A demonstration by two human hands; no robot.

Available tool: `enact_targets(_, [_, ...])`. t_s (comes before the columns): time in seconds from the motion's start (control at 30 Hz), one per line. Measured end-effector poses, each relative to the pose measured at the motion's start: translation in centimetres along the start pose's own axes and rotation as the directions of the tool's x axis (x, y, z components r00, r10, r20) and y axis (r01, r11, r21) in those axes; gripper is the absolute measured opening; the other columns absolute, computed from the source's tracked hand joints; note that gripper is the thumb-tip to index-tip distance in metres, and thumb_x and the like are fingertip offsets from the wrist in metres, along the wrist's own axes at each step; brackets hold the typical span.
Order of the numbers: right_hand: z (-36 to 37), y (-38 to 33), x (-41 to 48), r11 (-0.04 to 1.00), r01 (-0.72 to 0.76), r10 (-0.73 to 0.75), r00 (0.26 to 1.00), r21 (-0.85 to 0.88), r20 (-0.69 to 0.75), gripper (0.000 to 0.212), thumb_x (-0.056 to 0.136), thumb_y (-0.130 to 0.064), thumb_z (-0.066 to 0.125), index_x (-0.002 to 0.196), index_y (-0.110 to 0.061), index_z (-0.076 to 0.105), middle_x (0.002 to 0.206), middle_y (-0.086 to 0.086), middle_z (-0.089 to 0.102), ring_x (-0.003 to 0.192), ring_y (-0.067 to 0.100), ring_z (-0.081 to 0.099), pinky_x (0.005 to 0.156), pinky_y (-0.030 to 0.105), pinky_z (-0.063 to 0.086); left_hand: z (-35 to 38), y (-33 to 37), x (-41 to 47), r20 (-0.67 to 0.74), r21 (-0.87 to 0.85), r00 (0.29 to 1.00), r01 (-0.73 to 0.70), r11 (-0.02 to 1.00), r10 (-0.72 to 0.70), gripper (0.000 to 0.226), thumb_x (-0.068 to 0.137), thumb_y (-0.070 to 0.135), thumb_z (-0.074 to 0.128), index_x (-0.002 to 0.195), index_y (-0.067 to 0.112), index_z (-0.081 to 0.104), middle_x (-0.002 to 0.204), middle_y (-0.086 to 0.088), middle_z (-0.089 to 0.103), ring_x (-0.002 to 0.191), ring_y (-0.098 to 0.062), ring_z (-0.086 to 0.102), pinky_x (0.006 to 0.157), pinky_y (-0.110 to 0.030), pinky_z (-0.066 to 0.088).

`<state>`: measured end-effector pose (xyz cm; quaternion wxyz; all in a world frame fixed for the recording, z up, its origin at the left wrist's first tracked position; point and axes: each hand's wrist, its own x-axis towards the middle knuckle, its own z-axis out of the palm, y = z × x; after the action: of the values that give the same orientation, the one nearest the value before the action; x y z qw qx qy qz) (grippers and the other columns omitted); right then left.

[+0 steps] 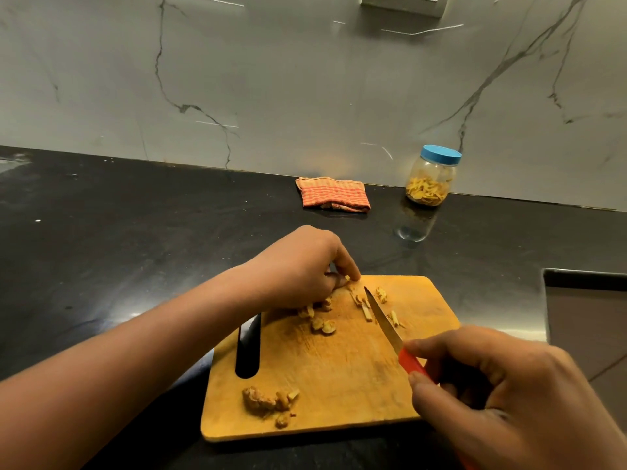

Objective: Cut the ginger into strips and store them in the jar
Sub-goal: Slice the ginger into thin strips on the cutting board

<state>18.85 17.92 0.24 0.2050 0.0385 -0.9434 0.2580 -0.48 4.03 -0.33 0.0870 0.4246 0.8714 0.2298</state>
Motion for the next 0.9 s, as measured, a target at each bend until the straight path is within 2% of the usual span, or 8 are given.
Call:
enact_targets(0.1, [0.1, -0.3, 0.0, 1.0, -0.006, 0.006, 1.0, 0.003, 0.008, 0.024, 0.063, -0.043, 0.063, 0.081, -0.034, 0.076, 0.06, -0.016, 0.06, 0.049, -0.002, 0.057, 0.047, 0.003, 0.039, -0.1, -0.2, 0.0, -0.023, 0.088, 0.998, -0.049, 0.995, 0.052, 0.02, 0.092, 0.024, 0.067, 0.109, 0.033, 0.074, 0.114, 0.014, 0.052, 0.083, -0.003, 0.048, 0.076, -0.015, 0.044])
enact_targets(0.2, [0.6, -0.5, 0.1, 1.0, -0.017, 0.017, 1.0, -0.014, 0.02, 0.024, 0.061, -0.043, 0.062, 0.078, -0.034, 0.076, 0.06, -0.017, 0.06, 0.049, -0.005, 0.056, 0.048, -0.001, 0.036, -0.2, -0.4, 0.0, -0.025, 0.103, 0.996, -0.079, 0.992, 0.082, 0.016, 0.091, 0.027, 0.068, 0.104, 0.032, 0.075, 0.11, 0.015, 0.053, 0.082, -0.002, 0.052, 0.074, -0.013, 0.046])
enact_targets(0.3, [0.9, -0.6, 0.3, 0.998, -0.054, 0.055, 0.997, -0.02, 0.059, 0.023, 0.06, -0.044, 0.062, 0.077, -0.035, 0.076, 0.064, -0.017, 0.062, 0.051, -0.005, 0.057, 0.048, -0.001, 0.035, -0.3, -0.7, 0.0, -0.009, 0.056, 0.997, -0.078, 0.995, 0.079, 0.01, 0.09, 0.028, 0.07, 0.099, 0.031, 0.073, 0.106, 0.014, 0.058, 0.087, -0.005, 0.058, 0.074, -0.014, 0.05])
enact_targets(0.4, [0.7, -0.7, 0.9, 0.994, -0.105, 0.102, 0.986, 0.011, 0.134, 0.015, 0.064, -0.037, 0.071, 0.079, -0.036, 0.075, 0.067, -0.017, 0.064, 0.059, 0.001, 0.06, 0.051, 0.006, 0.04, -0.8, -0.9, -0.1, 0.033, -0.005, 0.997, -0.076, 0.997, 0.076, 0.008, 0.089, 0.026, 0.071, 0.095, 0.032, 0.072, 0.102, 0.016, 0.06, 0.092, -0.005, 0.06, 0.084, -0.025, 0.056])
enact_targets(0.47, [0.5, -0.6, 1.1, 0.993, -0.11, 0.102, 0.981, 0.038, 0.164, 0.013, 0.068, -0.032, 0.075, 0.08, -0.036, 0.074, 0.071, -0.019, 0.065, 0.064, 0.003, 0.061, 0.054, 0.01, 0.042, -1.2, -1.1, -0.3, 0.075, -0.049, 0.994, -0.071, 0.996, 0.075, 0.012, 0.088, 0.023, 0.072, 0.096, 0.031, 0.074, 0.102, 0.016, 0.065, 0.095, -0.004, 0.062, 0.088, -0.028, 0.057])
enact_targets(0.7, [0.1, -0.5, 0.8, 0.993, -0.114, 0.112, 0.982, 0.006, 0.152, 0.014, 0.064, -0.028, 0.077, 0.077, -0.035, 0.076, 0.064, -0.017, 0.064, 0.056, 0.004, 0.06, 0.051, 0.007, 0.04, -1.5, -1.8, -0.3, 0.106, -0.134, 0.99, -0.077, 0.988, 0.091, 0.014, 0.087, 0.02, 0.072, 0.097, 0.029, 0.077, 0.102, 0.016, 0.07, 0.097, 0.0, 0.064, 0.092, -0.026, 0.056])
enact_targets(0.9, [-0.3, -0.1, 0.9, 0.993, -0.115, 0.116, 0.983, -0.011, 0.146, 0.013, 0.066, -0.029, 0.076, 0.078, -0.035, 0.076, 0.066, -0.019, 0.064, 0.059, 0.003, 0.061, 0.052, 0.007, 0.04, -1.4, -1.7, -0.3, 0.112, -0.137, 0.989, -0.076, 0.988, 0.092, 0.018, 0.088, 0.022, 0.072, 0.103, 0.03, 0.076, 0.102, 0.016, 0.068, 0.098, -0.002, 0.063, 0.09, -0.028, 0.056])
